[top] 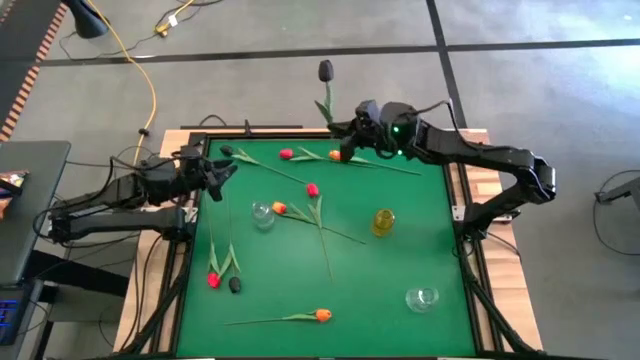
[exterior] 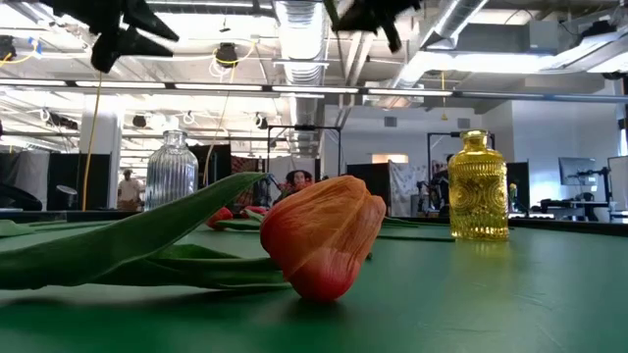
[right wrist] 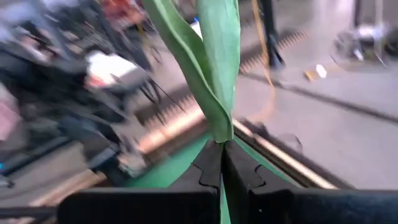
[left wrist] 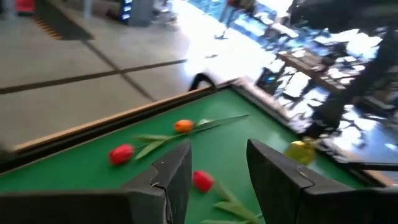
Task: Sort flowers into vase by color
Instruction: Put the top right black tulip into the top transparent vase, then put the top black tulip into the top transparent vase
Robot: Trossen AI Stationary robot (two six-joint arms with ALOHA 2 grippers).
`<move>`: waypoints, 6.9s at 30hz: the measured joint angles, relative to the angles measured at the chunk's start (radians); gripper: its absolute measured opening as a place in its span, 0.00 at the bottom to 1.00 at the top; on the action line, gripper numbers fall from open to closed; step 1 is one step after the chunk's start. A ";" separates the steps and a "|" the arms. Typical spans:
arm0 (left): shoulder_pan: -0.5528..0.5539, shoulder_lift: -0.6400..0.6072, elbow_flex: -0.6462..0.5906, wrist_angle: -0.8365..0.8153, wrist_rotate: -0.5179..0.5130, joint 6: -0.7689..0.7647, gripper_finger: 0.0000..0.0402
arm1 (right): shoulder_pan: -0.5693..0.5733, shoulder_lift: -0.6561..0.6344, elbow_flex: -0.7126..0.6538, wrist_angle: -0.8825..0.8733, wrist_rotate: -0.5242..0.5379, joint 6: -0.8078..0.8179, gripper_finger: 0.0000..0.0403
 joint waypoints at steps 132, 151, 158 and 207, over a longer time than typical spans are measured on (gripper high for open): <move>0.000 0.000 0.000 -0.403 -0.038 -0.133 0.35 | 0.036 0.632 0.576 -0.692 -0.563 -0.466 0.64; 0.000 0.000 0.000 -0.404 -0.031 -0.170 0.35 | -0.087 0.910 0.578 -0.222 -0.323 -0.191 0.64; 0.000 0.000 -0.001 -0.404 -0.012 -0.181 0.35 | -0.019 0.894 0.644 -0.311 -0.141 -0.237 0.63; 0.585 1.402 0.513 -0.361 0.293 1.426 0.35 | -0.073 0.798 0.676 -0.843 -0.194 -0.410 0.63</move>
